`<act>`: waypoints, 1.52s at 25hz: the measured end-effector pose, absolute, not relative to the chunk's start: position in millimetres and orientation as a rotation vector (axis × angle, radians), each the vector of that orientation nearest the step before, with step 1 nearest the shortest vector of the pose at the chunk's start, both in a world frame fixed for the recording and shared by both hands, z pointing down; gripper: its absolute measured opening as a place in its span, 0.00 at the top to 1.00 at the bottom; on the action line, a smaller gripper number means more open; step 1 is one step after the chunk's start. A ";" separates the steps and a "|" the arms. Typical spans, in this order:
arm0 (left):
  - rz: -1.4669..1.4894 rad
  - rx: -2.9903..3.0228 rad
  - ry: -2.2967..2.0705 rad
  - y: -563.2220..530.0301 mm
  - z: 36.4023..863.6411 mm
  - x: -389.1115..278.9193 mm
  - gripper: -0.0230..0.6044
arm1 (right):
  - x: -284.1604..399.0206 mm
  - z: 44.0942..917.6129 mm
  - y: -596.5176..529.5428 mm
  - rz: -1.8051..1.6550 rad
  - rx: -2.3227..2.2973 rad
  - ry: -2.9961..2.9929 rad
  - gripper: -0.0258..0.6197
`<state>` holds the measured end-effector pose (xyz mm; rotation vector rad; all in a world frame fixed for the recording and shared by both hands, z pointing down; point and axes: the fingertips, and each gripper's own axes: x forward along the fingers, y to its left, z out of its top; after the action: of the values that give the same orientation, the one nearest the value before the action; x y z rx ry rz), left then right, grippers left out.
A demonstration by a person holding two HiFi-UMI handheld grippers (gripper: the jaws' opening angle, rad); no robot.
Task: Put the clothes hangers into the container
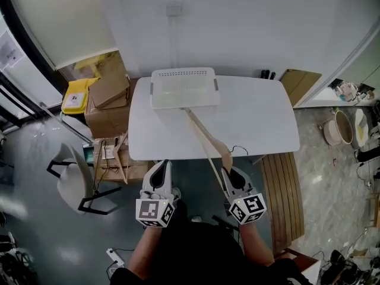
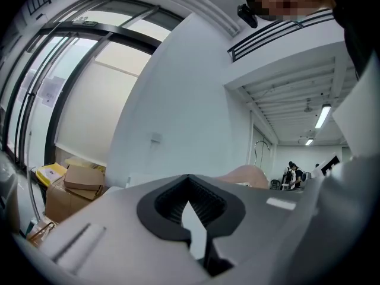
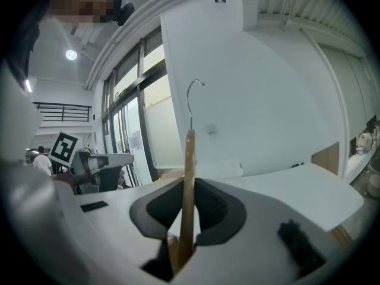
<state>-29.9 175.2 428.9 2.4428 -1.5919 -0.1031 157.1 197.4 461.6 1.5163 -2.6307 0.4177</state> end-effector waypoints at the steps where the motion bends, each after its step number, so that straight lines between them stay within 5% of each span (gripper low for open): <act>1: -0.104 2.442 -1.590 166.7 428.9 -33.1 0.95 | 153.7 461.2 188.9 0.417 1.515 -2.628 0.87; 20: -0.115 2.471 -1.459 31.0 436.0 -80.2 0.95 | 97.9 457.4 64.4 0.415 1.576 -2.581 0.87; 38: -0.107 2.413 -1.533 -38.0 438.1 -41.7 0.95 | 135.4 456.5 -17.9 0.430 1.450 -2.641 0.87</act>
<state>-41.7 -38.0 438.1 2.4132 -1.5332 -0.1073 135.4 -17.9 456.5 1.4501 -2.6411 0.4301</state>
